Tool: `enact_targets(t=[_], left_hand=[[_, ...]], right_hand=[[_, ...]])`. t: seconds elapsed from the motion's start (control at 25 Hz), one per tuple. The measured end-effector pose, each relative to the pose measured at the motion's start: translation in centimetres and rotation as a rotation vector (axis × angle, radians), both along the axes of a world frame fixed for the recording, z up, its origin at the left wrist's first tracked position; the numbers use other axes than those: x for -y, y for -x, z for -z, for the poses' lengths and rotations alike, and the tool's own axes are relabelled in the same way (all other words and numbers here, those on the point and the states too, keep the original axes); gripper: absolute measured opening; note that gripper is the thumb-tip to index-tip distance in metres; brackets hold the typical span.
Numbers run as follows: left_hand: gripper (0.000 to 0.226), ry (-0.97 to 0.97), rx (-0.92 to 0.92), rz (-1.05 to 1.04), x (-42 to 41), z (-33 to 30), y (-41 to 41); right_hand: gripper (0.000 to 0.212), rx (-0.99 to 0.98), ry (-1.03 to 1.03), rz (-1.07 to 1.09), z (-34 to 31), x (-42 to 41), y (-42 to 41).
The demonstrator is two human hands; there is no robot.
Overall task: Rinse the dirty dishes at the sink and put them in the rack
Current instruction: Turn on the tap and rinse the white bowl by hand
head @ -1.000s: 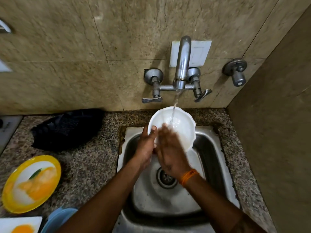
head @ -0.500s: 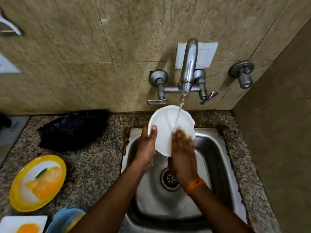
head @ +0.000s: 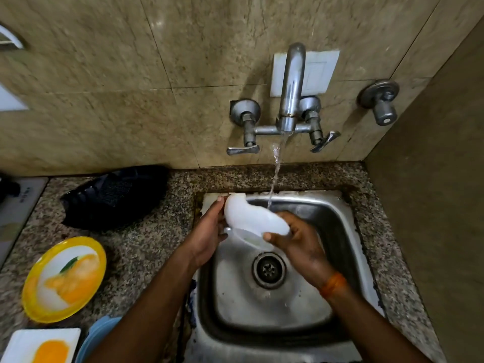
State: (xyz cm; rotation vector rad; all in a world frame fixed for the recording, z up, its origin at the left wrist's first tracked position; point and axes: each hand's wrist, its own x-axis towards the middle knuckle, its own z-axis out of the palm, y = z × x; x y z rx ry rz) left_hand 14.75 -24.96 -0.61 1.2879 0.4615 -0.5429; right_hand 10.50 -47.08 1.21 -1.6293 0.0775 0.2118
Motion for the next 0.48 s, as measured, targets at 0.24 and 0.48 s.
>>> enact_targets(t=[0.24, 0.48], left_hand=[[0.027, 0.229, 0.014, 0.035, -1.7, 0.6, 1.9], [0.030, 0.214, 0.142, 0.116, 2.9, -1.3, 2.1]], right_hand=[[0.038, -0.291, -0.500, 0.134, 1.1, 2.8, -0.4], [0.059, -0.149, 0.127, 0.162, 1.5, 1.8, -3.0]])
